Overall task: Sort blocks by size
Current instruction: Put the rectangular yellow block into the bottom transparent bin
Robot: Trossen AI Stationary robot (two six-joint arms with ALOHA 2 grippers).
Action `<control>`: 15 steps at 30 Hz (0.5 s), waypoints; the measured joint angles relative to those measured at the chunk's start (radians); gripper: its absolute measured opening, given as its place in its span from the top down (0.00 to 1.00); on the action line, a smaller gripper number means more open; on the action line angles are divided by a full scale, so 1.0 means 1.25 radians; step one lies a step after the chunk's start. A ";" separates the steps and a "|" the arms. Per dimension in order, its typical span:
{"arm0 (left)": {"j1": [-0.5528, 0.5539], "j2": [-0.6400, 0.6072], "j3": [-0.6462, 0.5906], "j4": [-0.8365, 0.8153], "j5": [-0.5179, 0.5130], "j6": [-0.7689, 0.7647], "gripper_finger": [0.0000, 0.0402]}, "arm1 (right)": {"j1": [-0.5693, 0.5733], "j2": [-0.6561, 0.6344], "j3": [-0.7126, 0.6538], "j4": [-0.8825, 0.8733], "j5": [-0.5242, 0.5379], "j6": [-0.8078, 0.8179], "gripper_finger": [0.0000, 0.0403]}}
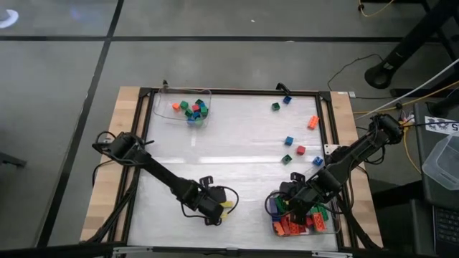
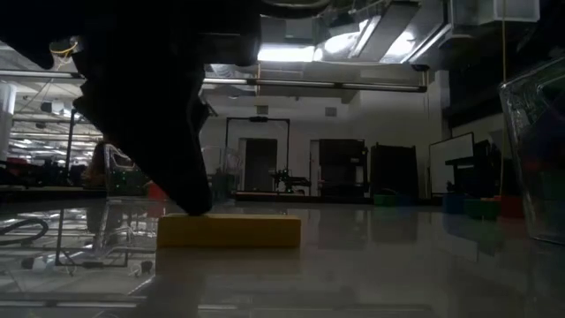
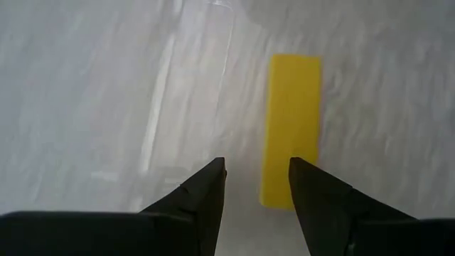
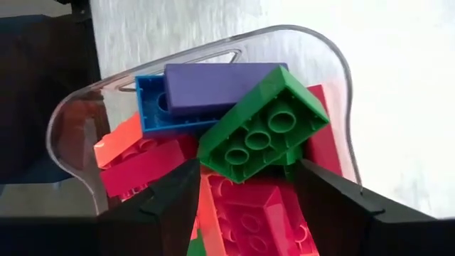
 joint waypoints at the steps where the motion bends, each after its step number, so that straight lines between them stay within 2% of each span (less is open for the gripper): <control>1: 0.000 -0.001 -0.011 0.017 -0.002 -0.008 0.64 | 0.000 0.000 0.000 0.003 -0.004 0.000 0.44; 6: 0.000 -0.003 -0.029 0.048 -0.002 -0.037 0.64 | 0.000 0.000 0.000 0.011 -0.036 0.000 0.44; 15: 0.001 -0.026 -0.033 0.066 -0.024 -0.044 0.64 | 0.000 0.000 0.000 0.020 -0.035 0.000 0.44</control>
